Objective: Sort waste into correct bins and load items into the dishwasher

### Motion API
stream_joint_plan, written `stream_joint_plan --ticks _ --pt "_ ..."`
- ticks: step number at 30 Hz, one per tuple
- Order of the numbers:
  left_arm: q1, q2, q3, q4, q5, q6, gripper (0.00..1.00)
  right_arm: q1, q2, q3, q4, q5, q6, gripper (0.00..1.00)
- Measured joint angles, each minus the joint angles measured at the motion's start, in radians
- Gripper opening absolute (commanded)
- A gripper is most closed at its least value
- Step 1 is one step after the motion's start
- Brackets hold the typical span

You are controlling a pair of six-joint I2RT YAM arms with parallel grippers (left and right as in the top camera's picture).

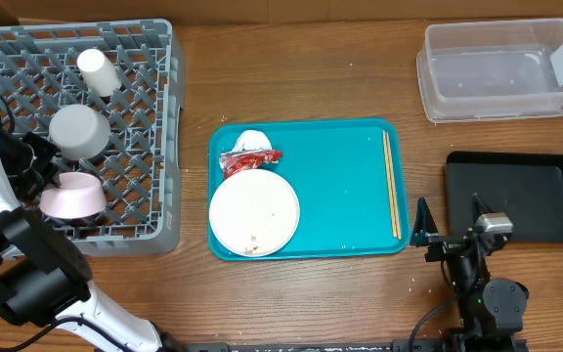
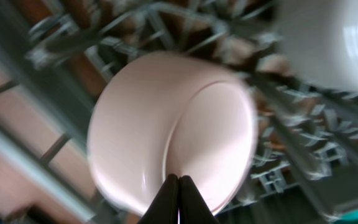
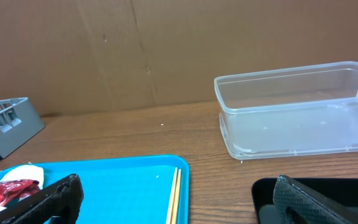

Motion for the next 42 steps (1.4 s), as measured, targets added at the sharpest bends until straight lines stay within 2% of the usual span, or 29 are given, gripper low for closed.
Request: stream_joint_plan --ticks 8,13,19,27,31,42 --pt "0.001 0.0 0.0 -0.055 -0.113 -0.082 0.04 0.0 0.0 0.0 0.0 0.0 0.0 1.0" --pt "0.011 0.0 0.0 -0.119 -0.11 -0.126 0.04 0.0 0.0 0.0 0.0 0.0 0.0 1.0" --pt "0.048 -0.014 0.0 -0.081 -0.065 -0.151 0.04 0.0 0.0 0.0 0.0 0.0 0.0 1.0" --pt "0.031 -0.086 0.0 0.111 -0.021 -0.064 0.04 0.0 0.0 0.0 0.0 0.0 0.0 1.0" --pt "-0.001 -0.083 0.0 0.114 0.005 -0.027 0.04 0.0 0.0 0.0 0.0 0.0 0.0 1.0" --pt "-0.005 -0.036 -0.09 0.072 -0.023 -0.028 0.04 0.0 0.0 0.0 0.0 0.0 0.0 1.0"
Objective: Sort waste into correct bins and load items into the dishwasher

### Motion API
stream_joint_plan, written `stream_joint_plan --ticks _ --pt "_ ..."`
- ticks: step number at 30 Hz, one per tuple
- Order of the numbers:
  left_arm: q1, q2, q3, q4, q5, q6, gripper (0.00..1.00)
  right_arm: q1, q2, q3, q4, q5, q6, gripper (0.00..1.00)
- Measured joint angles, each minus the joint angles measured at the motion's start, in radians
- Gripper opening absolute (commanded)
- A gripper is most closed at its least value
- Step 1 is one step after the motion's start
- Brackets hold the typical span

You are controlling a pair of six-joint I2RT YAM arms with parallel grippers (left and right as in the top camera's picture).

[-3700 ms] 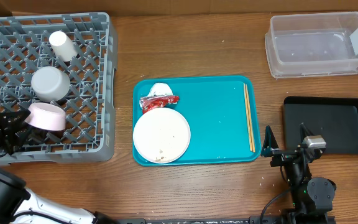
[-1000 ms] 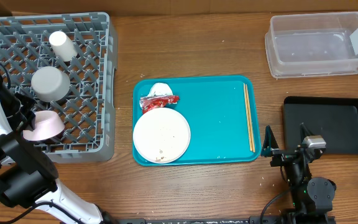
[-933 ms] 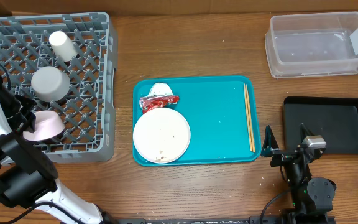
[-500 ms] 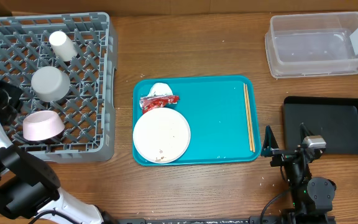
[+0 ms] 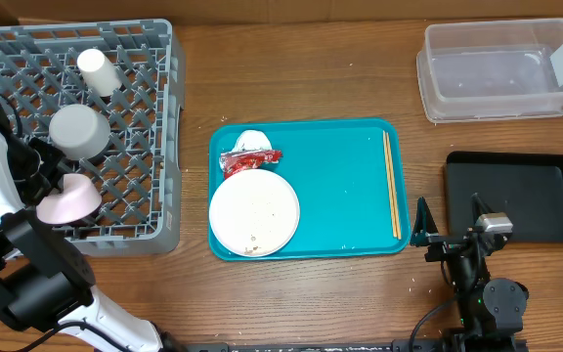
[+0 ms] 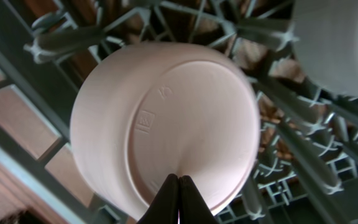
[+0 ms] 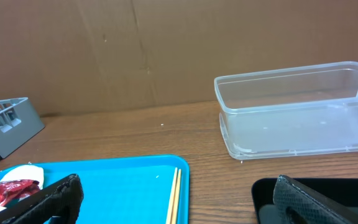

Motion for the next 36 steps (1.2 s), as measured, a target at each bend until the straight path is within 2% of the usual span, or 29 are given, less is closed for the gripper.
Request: stream_joint_plan --ticks 15,18,21,25,26,27,30,32,33,36 --pt "0.087 -0.004 0.061 -0.218 0.001 -0.038 0.04 0.0 0.0 0.0 0.0 0.0 0.0 1.0" --pt "0.097 -0.043 0.085 -0.214 0.059 -0.029 0.04 0.0 0.0 0.0 0.0 0.0 0.0 1.0" --pt "0.092 -0.133 0.091 -0.181 0.177 0.009 0.04 0.0 0.0 0.0 0.0 0.0 0.0 1.0" --pt "0.027 -0.256 0.106 -0.136 0.333 0.084 0.04 0.0 0.0 0.0 0.0 0.0 0.0 1.0" --pt "-0.006 -0.284 0.11 -0.129 0.366 0.1 0.08 0.0 0.0 0.0 0.0 0.0 0.0 1.0" --pt "-0.043 -0.306 0.114 -0.127 0.389 0.112 0.17 0.0 0.0 0.0 0.0 0.0 0.0 1.0" --pt "-0.184 -0.341 0.119 -0.111 0.441 0.141 0.66 0.0 0.0 0.0 0.0 0.0 0.0 1.0" --pt "-0.289 -0.337 0.119 -0.085 0.458 0.151 0.92 0.0 0.0 0.0 0.0 0.0 0.0 1.0" --pt "-0.334 -0.332 0.119 -0.071 0.458 0.153 0.96 0.0 0.0 0.0 0.001 0.0 0.0 1.0" --pt "-0.504 -0.298 0.119 -0.006 0.462 0.159 0.99 0.0 0.0 0.0 0.0 0.0 0.0 1.0"
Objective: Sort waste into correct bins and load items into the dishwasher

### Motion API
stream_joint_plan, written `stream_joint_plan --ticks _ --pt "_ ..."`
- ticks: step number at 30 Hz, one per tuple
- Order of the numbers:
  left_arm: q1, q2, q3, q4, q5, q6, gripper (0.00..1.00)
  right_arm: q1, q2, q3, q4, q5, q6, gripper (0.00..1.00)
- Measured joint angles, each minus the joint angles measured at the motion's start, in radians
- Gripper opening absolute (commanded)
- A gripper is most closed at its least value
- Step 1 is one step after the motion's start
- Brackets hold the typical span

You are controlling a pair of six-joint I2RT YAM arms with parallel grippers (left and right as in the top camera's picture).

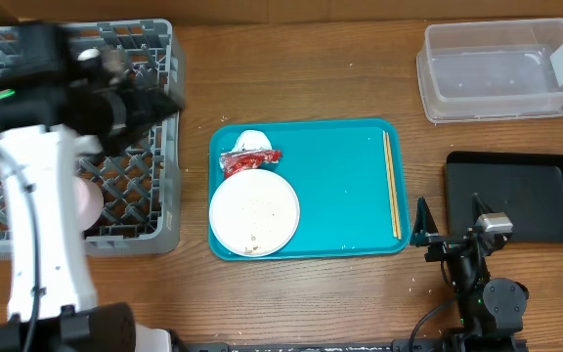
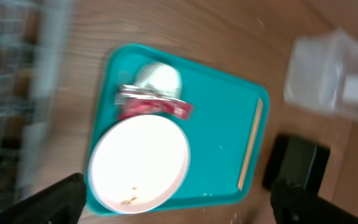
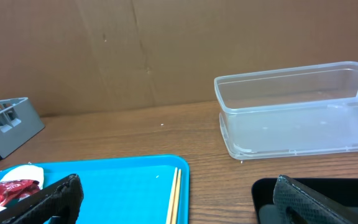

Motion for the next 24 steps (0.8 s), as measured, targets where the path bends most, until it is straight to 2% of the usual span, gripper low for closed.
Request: stream_joint_plan --ticks 4,10,14,20,21,22,23,24 --pt "-0.198 0.064 0.0 0.062 -0.055 -0.014 0.99 0.0 0.0 0.0 0.0 0.0 -0.001 1.0" --pt "-0.422 0.192 0.0 0.066 -0.273 -0.1 0.97 0.0 0.0 0.0 0.0 0.0 -0.001 1.0" --pt "-0.489 0.262 0.0 0.066 -0.372 -0.124 0.86 0.0 0.0 0.0 0.0 0.0 0.0 1.0" --pt "-0.51 0.345 0.0 0.065 -0.441 -0.134 0.83 0.0 0.0 0.0 0.0 0.0 0.0 1.0" --pt "-0.51 0.354 0.0 0.064 -0.446 -0.134 0.75 0.0 0.0 0.0 0.001 0.0 0.0 1.0" --pt "-0.51 0.362 0.0 0.064 -0.45 -0.134 0.61 0.0 0.0 0.0 0.0 0.0 0.0 1.0" --pt "-0.51 0.371 0.0 0.061 -0.455 -0.14 0.59 0.0 0.0 0.0 0.0 0.0 0.0 1.0" --pt "-0.51 0.373 0.0 0.061 -0.459 -0.138 0.65 0.0 0.0 0.0 0.0 0.0 0.0 1.0"
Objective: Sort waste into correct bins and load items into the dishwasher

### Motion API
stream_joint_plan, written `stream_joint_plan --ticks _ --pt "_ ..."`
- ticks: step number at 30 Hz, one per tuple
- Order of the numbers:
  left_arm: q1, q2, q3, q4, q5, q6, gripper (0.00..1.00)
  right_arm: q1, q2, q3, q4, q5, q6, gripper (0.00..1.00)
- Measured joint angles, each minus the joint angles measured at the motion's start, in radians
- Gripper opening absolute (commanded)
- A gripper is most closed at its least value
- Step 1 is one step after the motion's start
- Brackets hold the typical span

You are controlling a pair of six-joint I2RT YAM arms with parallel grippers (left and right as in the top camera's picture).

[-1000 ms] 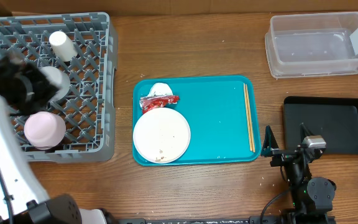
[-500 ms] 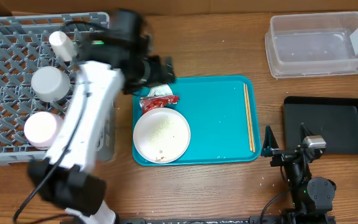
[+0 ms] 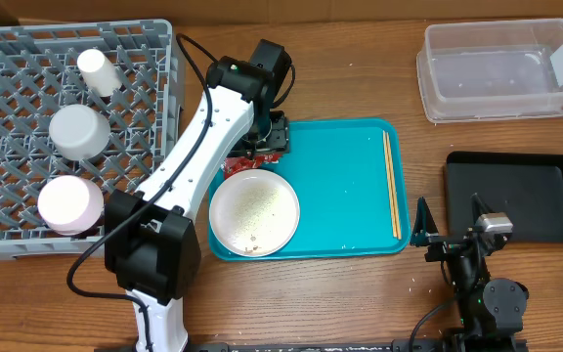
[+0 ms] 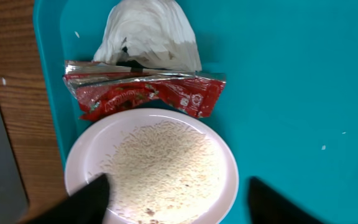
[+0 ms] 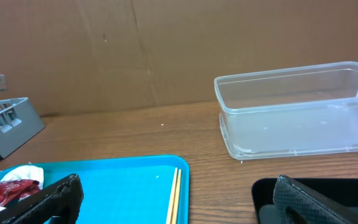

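My left gripper (image 3: 265, 135) hangs open over the left part of the teal tray (image 3: 340, 186). In the left wrist view, its dark fingertips (image 4: 95, 199) straddle a white plate (image 4: 154, 168) dusted with rice crumbs. A red wrapper (image 4: 145, 94) and a crumpled white napkin (image 4: 151, 34) lie just beyond the plate. Chopsticks (image 3: 391, 186) rest along the tray's right edge. The grey rack (image 3: 154, 117) holds a pink bowl (image 3: 69, 203), a grey bowl (image 3: 76, 130) and a white cup (image 3: 96, 70). My right gripper (image 3: 448, 240) stands open by the tray's near right corner.
A clear plastic bin (image 3: 501, 70) stands at the back right. A black bin (image 3: 516, 196) sits right of the tray, beside my right gripper. The left arm (image 3: 194, 166) reaches across the gap between rack and tray.
My left gripper was open, higher up, with the whole tray in its view. Now it is low over the plate and wrapper. The right arm has not moved.
My left gripper was shut on the pink bowl inside the rack, and still held it 2.0 s ago. By 0.8 s ago it had let go and stood open in view of the tray. The bowl stays upside down in the rack, and the gripper is now over the plate.
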Motion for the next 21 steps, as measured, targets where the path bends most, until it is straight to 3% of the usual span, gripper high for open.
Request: stream_joint_plan --ticks 2,3,14,21 --pt "0.0 0.002 0.0 0.0 -0.004 -0.004 0.98 0.0 0.0 0.0 0.0 0.0 0.0 0.99" --pt "0.0 0.002 0.0 -0.001 -0.005 -0.002 1.0 0.0 0.0 0.0 0.0 0.0 0.0 1.0" --pt "0.0 0.003 0.0 0.051 -0.014 -0.006 1.0 0.0 0.0 0.0 0.0 0.0 0.0 1.0" --pt "0.0 0.003 0.0 0.124 -0.101 -0.006 1.0 0.0 0.0 0.0 0.0 0.0 0.0 1.0"
